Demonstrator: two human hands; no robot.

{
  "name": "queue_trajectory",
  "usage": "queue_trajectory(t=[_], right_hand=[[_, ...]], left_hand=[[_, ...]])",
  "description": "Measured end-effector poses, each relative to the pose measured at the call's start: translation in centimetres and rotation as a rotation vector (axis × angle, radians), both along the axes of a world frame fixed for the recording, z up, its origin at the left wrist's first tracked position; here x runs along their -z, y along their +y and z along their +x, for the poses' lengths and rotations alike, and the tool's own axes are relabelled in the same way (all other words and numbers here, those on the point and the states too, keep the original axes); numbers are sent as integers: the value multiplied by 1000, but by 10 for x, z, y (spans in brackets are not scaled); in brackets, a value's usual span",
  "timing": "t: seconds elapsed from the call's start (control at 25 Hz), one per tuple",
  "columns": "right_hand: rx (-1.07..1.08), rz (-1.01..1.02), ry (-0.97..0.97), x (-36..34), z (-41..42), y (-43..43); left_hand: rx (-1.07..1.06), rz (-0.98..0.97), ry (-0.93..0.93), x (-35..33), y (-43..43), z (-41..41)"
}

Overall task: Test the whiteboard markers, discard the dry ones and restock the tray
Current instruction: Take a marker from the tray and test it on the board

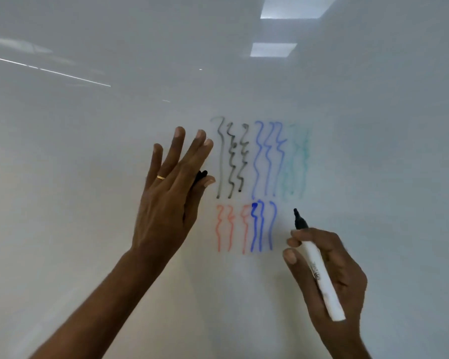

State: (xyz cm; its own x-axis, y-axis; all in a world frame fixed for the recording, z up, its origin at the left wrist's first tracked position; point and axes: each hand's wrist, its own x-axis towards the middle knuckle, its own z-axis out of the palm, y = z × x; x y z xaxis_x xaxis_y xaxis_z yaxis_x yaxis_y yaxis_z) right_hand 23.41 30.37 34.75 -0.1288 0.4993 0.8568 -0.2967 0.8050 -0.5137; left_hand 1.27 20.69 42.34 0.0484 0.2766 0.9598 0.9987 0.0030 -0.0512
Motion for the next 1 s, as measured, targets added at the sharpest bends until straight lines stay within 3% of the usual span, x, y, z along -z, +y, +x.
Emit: queue_trajectory(t=[0.12, 0.32, 0.76, 1.0], right_hand=[[141, -48, 97, -9, -15, -4], [137, -136, 152, -14, -29, -10], [211, -136, 199, 10, -40, 3], [333, -63, 107, 50, -31, 7]], left_hand=[[-129, 7, 63, -3, 10, -16], [-295, 1, 122, 3, 18, -22], [-265, -4, 124, 6, 16, -19], [-258, 16, 109, 6, 16, -19]])
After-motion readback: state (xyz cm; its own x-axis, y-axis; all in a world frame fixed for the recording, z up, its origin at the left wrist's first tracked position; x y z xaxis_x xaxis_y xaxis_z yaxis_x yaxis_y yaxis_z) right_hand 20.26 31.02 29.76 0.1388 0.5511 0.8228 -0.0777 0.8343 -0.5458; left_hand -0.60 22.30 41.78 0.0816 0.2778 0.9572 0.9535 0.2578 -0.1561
